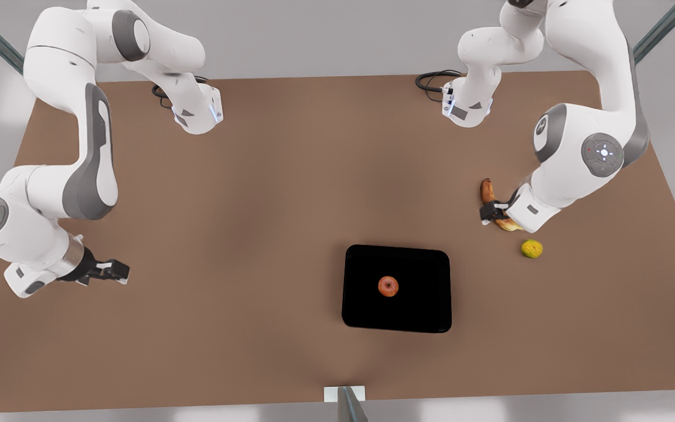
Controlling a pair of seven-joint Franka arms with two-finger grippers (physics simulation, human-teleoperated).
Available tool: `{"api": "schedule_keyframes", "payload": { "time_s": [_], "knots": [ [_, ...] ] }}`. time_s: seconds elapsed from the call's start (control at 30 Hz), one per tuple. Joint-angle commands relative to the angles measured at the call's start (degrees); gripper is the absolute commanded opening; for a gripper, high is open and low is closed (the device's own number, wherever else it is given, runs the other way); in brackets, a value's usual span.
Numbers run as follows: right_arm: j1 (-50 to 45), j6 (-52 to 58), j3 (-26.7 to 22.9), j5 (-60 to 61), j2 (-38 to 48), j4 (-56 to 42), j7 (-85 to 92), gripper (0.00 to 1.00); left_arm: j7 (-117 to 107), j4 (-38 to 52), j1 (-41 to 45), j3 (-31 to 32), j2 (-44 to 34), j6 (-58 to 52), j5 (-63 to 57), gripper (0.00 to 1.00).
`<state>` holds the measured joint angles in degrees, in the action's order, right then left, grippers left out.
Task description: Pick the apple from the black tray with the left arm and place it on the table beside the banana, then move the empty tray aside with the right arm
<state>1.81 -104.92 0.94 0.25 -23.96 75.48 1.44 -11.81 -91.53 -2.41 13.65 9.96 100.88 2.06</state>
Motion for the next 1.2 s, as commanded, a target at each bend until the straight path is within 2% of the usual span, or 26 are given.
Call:
{"api": "schedule_keyframes", "payload": {
  "time_s": [0.0,0.1,0.13,0.2,0.23,0.27,0.3,0.33,0.4,0.47,0.53,0.67,0.87,1.17],
  "knots": [
    [-0.1,-1.6,0.0,0.1,0.2,0.3,1.9,1.0,-3.9,-0.1,-1.3,0.1,-0.1,3.3,0.3,1.0],
    [-0.7,-1.6,0.0,-0.2,0.2,0.2,1.9,1.0,-3.3,-0.1,0.2,0.8,2.7,4.9,2.2,1.0],
    [-0.6,-1.6,0.0,-0.2,0.2,0.3,1.9,1.0,-4.8,3.2,6.8,0.9,5.1,6.3,-0.8,1.0],
    [-0.6,-1.6,0.0,-0.2,0.1,0.2,1.9,1.0,-22.5,10.8,19.5,0.9,10.6,6.4,-4.3,1.0],
    [-0.6,-1.5,0.0,-0.1,0.1,0.2,1.9,1.0,-29.7,17.1,24.7,0.9,16.8,7.1,-4.3,1.0],
    [-0.6,-1.5,0.0,-0.1,0.1,0.2,1.9,1.0,-35.9,18.7,28.7,0.6,20.5,8.4,-5.3,1.0],
    [-0.6,-1.5,0.0,-0.1,0.1,0.2,1.9,1.0,-44.3,18.4,32.6,0.5,24.7,9.2,-16.8,1.0],
    [-0.6,-1.5,0.0,-0.1,0.1,0.2,1.9,1.0,-46.0,18.2,31.9,0.3,26.8,12.8,-18.1,1.0],
    [-0.7,-1.6,0.0,-0.2,-0.2,0.2,1.9,1.0,-26.9,17.2,26.1,0.3,27.3,10.4,-13.1,1.0],
    [-0.5,-4.1,-0.1,-0.2,-5.7,-0.2,1.9,1.0,-24.9,17.0,24.6,0.2,28.5,10.2,-13.3,1.0],
    [-0.5,-5.2,-0.1,-0.1,-7.2,-0.3,2.0,1.0,-22.1,17.1,22.3,0.2,28.8,10.8,-13.4,1.0],
    [-0.4,-2.7,-0.3,0.4,-2.4,-0.9,1.9,1.0,-22.6,17.0,22.4,0.3,33.6,17.0,-13.1,1.0],
    [-0.3,-2.4,-0.3,0.4,-2.0,-0.8,1.9,1.0,-21.6,17.2,21.8,0.1,41.0,26.9,-13.8,1.0],
    [-0.5,-2.4,-0.1,0.4,-2.1,-0.8,1.8,1.0,-17.7,18.5,21.7,-1.2,44.9,30.3,-16.0,1.0]
  ]
}}
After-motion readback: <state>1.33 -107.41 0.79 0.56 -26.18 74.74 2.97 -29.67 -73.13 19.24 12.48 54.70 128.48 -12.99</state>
